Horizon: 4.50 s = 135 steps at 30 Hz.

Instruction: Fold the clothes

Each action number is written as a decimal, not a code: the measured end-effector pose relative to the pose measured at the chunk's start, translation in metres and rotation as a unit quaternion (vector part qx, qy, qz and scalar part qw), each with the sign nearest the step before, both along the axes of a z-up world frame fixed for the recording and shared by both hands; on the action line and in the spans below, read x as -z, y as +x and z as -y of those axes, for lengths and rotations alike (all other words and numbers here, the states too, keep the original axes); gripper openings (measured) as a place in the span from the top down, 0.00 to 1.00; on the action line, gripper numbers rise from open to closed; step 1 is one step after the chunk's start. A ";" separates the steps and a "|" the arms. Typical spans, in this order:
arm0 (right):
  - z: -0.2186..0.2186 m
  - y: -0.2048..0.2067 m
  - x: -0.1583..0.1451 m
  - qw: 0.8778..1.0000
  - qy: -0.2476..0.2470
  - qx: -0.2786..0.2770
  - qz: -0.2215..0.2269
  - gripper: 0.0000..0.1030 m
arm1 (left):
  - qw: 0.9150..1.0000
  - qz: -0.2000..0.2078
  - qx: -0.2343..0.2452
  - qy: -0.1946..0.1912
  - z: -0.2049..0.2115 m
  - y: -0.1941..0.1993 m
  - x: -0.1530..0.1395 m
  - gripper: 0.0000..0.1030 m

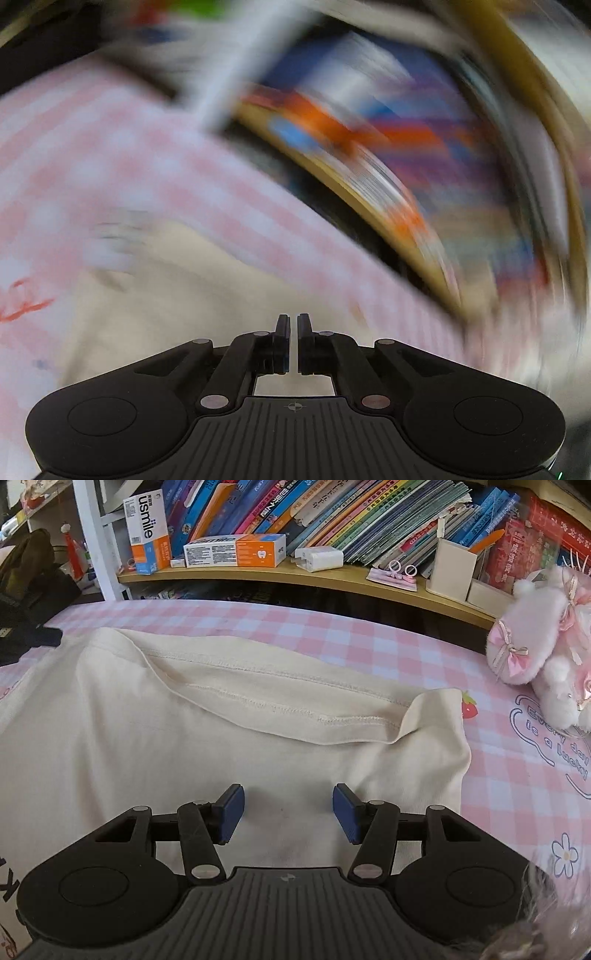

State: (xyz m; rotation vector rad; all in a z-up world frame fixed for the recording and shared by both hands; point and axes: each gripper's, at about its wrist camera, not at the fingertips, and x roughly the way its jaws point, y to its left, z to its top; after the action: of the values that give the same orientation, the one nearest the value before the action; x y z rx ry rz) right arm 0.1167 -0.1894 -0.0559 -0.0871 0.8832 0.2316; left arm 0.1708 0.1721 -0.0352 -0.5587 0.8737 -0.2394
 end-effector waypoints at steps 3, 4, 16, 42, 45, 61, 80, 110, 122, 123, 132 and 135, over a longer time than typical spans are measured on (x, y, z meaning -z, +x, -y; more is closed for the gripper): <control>-0.004 0.002 0.000 1.000 -0.001 0.010 0.005 0.51 | 0.988 0.017 0.123 0.089 0.063 -0.007 0.002 0.94; -0.006 0.004 0.000 1.000 -0.002 0.012 0.007 0.51 | 0.982 0.016 0.151 0.111 0.081 -0.006 0.005 0.94; 0.008 0.043 -0.017 0.989 0.039 0.129 0.059 0.53 | 0.997 -0.036 0.072 0.002 0.108 0.084 0.010 0.93; -0.017 0.093 -0.006 0.992 0.111 0.050 0.040 0.79 | 1.000 0.004 -0.003 0.021 0.046 0.035 0.028 0.92; 0.010 0.080 -0.025 0.989 0.106 0.069 0.076 0.78 | 1.000 0.021 -0.005 0.008 0.031 0.033 0.020 0.92; 0.101 0.069 -0.010 0.975 0.113 0.190 0.023 0.91 | 0.998 -0.007 -0.065 -0.012 -0.001 0.034 0.013 0.80; 0.125 -0.130 -0.036 0.978 0.187 0.080 -0.039 0.66 | 0.992 -0.049 -0.112 0.037 -0.016 -0.174 -0.017 0.65; 0.144 -0.172 -0.016 0.966 0.232 0.083 -0.083 0.70 | 0.895 -0.038 -0.407 -0.180 -0.081 -0.266 0.027 0.39; 0.148 -0.170 -0.040 0.971 0.222 0.077 -0.050 0.94 | 0.912 -0.055 -0.393 -0.109 -0.080 -0.245 0.018 0.97; 0.147 -0.169 -0.033 0.971 0.215 0.082 -0.065 0.94 | 0.907 -0.062 -0.399 -0.121 -0.081 -0.248 0.025 0.97; 0.137 -0.165 -0.017 0.978 0.177 0.068 -0.087 0.90 | 0.891 -0.043 -0.414 -0.182 -0.084 -0.262 0.041 0.86; 0.133 -0.166 -0.022 0.982 0.158 0.074 -0.071 0.76 | 0.892 -0.046 -0.412 -0.180 -0.084 -0.261 0.040 0.84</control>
State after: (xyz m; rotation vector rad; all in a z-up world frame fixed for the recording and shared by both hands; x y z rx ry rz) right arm -0.0495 -0.3228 -0.0342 0.2941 0.9804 0.2383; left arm -0.0906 0.2560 -0.0749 -1.2451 0.6150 0.4176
